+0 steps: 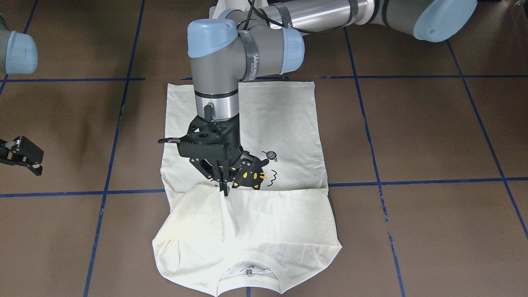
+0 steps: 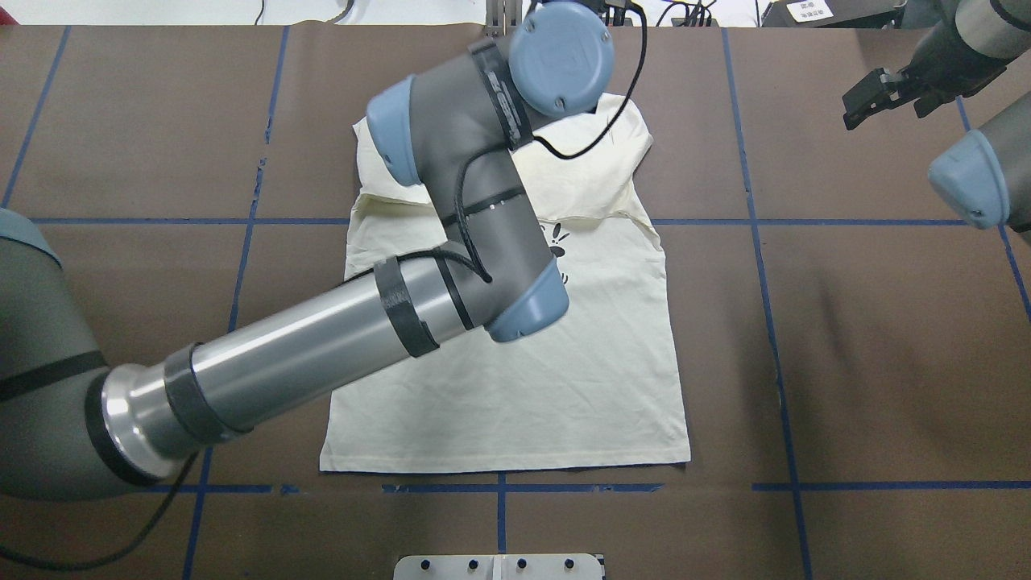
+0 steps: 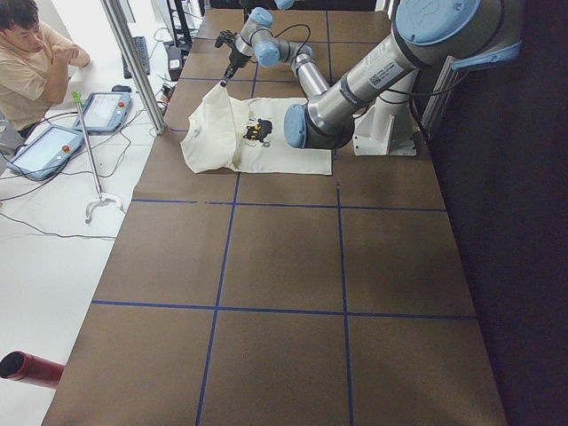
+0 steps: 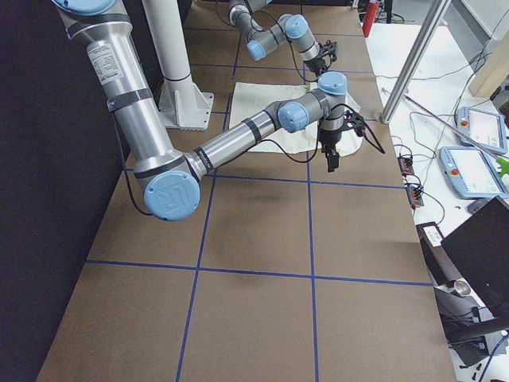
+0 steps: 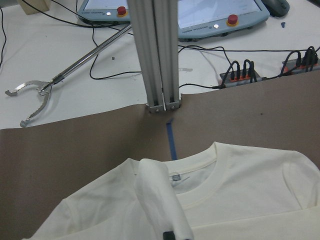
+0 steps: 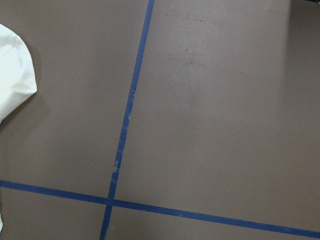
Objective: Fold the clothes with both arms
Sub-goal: 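Fold the held sleeve across the chest with the left gripper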
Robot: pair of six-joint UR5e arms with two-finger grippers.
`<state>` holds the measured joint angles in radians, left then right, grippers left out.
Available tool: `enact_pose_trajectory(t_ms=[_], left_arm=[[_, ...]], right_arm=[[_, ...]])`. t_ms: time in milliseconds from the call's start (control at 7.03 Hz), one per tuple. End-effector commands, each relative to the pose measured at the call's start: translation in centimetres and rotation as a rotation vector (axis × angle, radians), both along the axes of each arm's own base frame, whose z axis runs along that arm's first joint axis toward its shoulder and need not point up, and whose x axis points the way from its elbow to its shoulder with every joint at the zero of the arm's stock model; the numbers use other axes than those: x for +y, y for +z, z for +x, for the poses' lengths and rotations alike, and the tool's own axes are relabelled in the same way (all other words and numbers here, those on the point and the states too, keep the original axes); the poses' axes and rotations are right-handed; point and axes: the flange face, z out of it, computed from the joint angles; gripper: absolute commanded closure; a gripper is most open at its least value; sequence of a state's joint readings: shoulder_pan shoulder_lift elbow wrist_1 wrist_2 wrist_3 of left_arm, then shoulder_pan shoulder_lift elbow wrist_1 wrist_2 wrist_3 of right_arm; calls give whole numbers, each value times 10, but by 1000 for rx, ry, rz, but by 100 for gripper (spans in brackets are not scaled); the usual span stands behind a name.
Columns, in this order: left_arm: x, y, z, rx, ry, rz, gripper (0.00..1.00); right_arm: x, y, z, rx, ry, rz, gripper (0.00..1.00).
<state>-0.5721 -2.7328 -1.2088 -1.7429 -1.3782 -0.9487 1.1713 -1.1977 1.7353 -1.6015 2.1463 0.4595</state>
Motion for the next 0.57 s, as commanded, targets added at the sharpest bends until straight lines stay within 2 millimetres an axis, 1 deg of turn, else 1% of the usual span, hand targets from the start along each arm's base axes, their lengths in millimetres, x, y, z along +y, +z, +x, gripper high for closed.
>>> enact_pose_trajectory(t_ms=[0, 142, 285, 427], left_arm=[[61, 2, 63, -4, 42, 113, 100], [60, 9, 71, -6, 47, 115, 100], [60, 8, 73, 7, 49, 118, 97], [62, -3, 70, 58, 46, 128, 25]], right_arm=[[0, 2, 1, 3, 2, -5, 0], [0, 2, 0, 3, 1, -3, 0], [0, 3, 0, 4, 2, -7, 0], [-1, 4, -1, 5, 1, -7, 0]])
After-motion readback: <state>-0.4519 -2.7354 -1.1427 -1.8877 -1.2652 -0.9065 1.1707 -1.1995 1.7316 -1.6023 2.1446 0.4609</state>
